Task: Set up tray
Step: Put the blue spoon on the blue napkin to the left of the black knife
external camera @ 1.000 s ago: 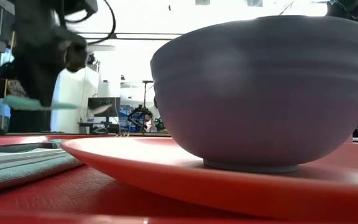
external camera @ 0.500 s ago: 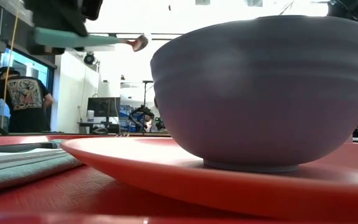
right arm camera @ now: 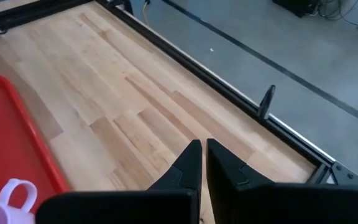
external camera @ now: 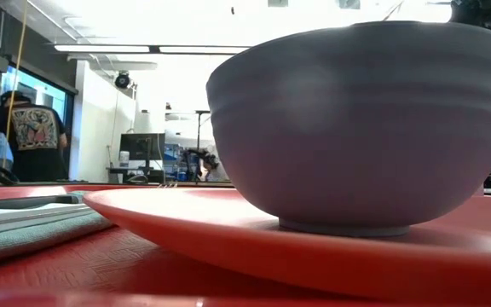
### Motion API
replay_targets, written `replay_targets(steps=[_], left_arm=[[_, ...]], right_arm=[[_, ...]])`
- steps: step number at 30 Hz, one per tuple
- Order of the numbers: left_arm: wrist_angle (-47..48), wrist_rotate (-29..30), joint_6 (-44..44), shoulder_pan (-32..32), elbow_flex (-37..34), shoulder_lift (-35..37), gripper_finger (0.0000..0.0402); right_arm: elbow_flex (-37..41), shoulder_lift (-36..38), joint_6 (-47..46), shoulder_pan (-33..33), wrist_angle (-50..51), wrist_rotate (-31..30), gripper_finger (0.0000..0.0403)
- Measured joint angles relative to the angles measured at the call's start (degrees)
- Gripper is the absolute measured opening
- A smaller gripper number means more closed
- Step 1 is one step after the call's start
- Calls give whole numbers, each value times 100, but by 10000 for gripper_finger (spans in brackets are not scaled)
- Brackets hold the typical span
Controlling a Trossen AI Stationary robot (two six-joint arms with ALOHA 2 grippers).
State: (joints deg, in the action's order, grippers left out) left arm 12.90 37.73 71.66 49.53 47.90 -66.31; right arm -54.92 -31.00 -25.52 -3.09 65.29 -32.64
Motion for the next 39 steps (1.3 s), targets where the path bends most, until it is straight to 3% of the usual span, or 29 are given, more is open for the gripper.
replay_targets(steps=[5,9,14,20,24,31,39], left_arm=[[593,1576,1721,906,0,-271,69],[930,1819,2697,968,0,-651,69],[515,1015,2917,333,27,-1109,69],[879,410,2930,-431,467,-1505,68],[1898,284,2930,-790,1162,-1652,67],[4327,-266,2872,-1140,3076,-1996,67],[6116,-901,2903,-1452,4653,-2651,67]], right_arm=[[0,0,50,0,-2,-9,0],[0,0,331,0,-3,8,0],[0,0,626,0,-59,188,0],[0,2,862,0,-56,644,0],[2,2,1253,0,-56,918,0],[0,2,1918,0,-45,1221,0],[2,2,2118,0,-46,1351,0]])
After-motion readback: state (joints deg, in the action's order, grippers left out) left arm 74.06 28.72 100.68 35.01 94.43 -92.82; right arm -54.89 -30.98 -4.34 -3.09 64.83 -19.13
